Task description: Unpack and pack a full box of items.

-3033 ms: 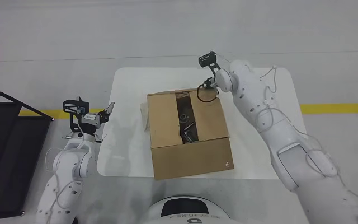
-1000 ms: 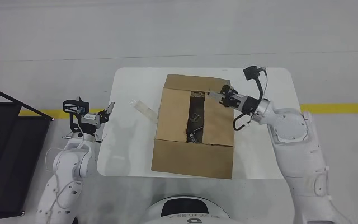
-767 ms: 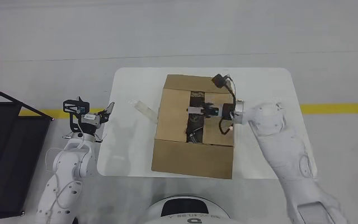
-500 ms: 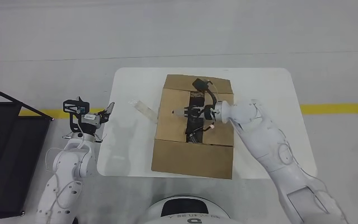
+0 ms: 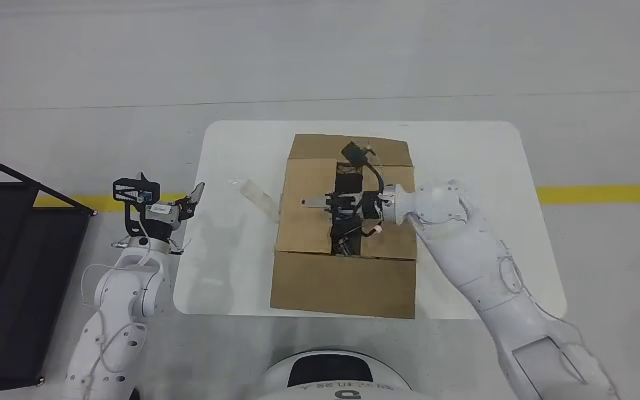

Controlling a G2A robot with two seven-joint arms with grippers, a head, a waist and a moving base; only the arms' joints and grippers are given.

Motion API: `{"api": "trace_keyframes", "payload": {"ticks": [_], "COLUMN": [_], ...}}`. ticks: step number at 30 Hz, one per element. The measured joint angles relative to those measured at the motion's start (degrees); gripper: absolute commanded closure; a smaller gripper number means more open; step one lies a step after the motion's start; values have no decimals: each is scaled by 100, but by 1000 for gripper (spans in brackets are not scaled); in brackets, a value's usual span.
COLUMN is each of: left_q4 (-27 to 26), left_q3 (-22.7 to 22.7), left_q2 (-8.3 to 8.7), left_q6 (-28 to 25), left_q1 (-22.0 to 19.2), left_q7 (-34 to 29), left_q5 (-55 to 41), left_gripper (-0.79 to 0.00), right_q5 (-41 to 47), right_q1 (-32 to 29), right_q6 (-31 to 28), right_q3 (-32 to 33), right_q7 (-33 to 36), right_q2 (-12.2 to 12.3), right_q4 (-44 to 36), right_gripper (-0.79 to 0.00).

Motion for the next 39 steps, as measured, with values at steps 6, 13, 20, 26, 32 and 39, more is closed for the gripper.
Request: {"api": "trace_keyframes", "payload": {"ticks": [6,13,20,26,32,39], "left_q4": [0,0,0,0,0,0], "left_q3": [0,0,0,0,0,0], "left_q2": [0,0,0,0,0,0], "left_q6": [0,0,0,0,0,0], "left_q1": [0,0,0,0,0,0], "left_q7": [0,0,0,0,0,0], "left_q5": [0,0,0,0,0,0], "left_gripper": [-785,-785,-785,-785,-785,-785], "right_q5": [863,835,759,922,1177,730], "right_q1": [11,408,1254,1940,2307,1997], "right_q6": [-186,157,516,965,914,572], "right_q3": [29,-766,-2011,-2940,-3184,-2383], "right_q7": [-26,-460,-1023,-1413,-1542,-1944], "right_q2": [-41,-255,-712,-1247,-1612,-1313], "right_q4": [-265,-582,-380,771,1595,888], "right_gripper": [-785,-754,-551,-659,-757,-785]}}
